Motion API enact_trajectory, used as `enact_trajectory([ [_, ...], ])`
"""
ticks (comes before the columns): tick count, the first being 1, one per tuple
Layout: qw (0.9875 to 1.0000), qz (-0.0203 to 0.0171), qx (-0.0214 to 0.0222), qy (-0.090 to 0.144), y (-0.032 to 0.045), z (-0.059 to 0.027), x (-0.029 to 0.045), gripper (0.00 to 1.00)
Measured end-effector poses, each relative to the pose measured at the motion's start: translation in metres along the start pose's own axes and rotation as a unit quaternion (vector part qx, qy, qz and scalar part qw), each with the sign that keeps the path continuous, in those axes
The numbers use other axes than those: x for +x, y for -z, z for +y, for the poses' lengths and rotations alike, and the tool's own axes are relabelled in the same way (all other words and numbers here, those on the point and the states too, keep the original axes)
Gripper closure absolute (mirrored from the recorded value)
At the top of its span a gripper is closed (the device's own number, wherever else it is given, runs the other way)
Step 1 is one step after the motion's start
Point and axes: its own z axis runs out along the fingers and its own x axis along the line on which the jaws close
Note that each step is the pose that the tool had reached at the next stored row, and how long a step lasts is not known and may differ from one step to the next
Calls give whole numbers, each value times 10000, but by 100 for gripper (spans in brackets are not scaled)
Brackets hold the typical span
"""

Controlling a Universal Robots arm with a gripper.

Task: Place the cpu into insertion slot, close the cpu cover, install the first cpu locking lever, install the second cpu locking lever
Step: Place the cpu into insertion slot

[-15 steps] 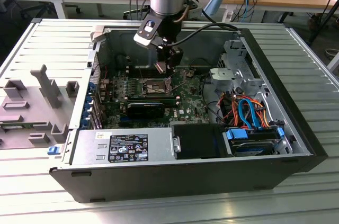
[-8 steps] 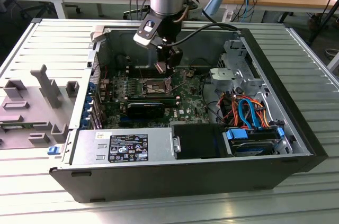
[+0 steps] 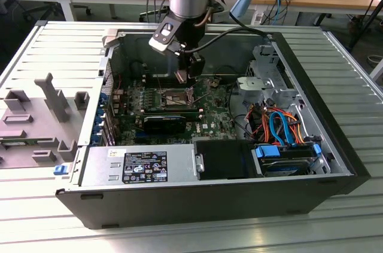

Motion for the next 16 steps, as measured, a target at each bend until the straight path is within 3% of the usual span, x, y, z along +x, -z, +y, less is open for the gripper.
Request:
enact_trajectory([
  [16, 9994, -14, 0, -351, -51, -5, -10, 45],
])
